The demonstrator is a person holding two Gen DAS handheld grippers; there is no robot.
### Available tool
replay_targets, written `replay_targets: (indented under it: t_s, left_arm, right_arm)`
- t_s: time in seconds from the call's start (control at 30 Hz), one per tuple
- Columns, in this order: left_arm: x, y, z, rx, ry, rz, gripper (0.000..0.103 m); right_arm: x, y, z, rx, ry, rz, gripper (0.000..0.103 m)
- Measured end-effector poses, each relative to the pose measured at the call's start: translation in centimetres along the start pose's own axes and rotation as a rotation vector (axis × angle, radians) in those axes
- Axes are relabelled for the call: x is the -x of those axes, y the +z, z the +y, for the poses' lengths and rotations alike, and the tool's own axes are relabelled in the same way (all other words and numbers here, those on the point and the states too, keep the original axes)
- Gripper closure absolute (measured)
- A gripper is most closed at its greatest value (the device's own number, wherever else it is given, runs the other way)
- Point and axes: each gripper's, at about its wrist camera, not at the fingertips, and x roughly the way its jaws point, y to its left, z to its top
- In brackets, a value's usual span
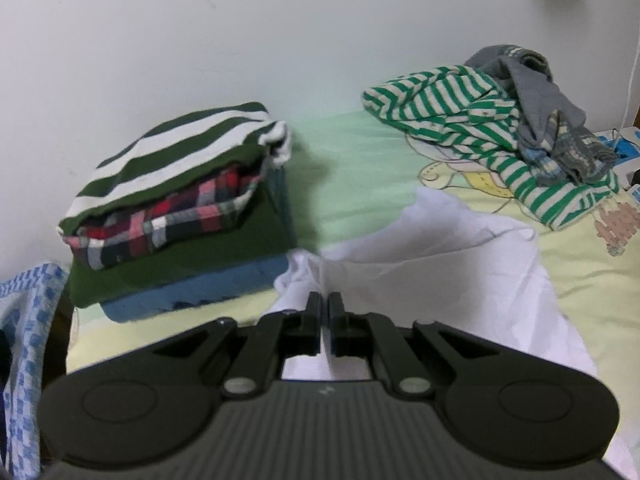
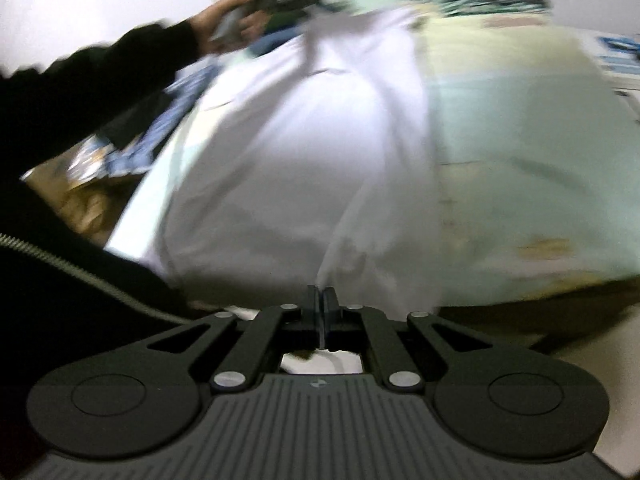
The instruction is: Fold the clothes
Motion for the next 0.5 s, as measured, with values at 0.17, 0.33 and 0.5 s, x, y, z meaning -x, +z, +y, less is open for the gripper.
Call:
replay_targets:
  t_s: [0.17, 0.33, 0.5]
  left_arm:
    - [-1.2, -0.7, 0.7, 0.007, 0.018, 0.023, 0.102]
    - [-2.4, -1.9, 1.1, -0.006, 0.024, 0.046, 0.102]
    - [-1.6, -3.1, 2.7, 0.020, -0.031, 0.044, 0.096]
  right_arm:
    - [-3.0, 0.3, 0.8, 0.018, 0.074, 0.066, 0.100]
    - [-4.9, 0.7, 0.3, -0.012, 0.074, 0.169, 0.090]
    - [-1.9, 1.6, -0.1, 0.020, -0.010, 0.132, 0.084]
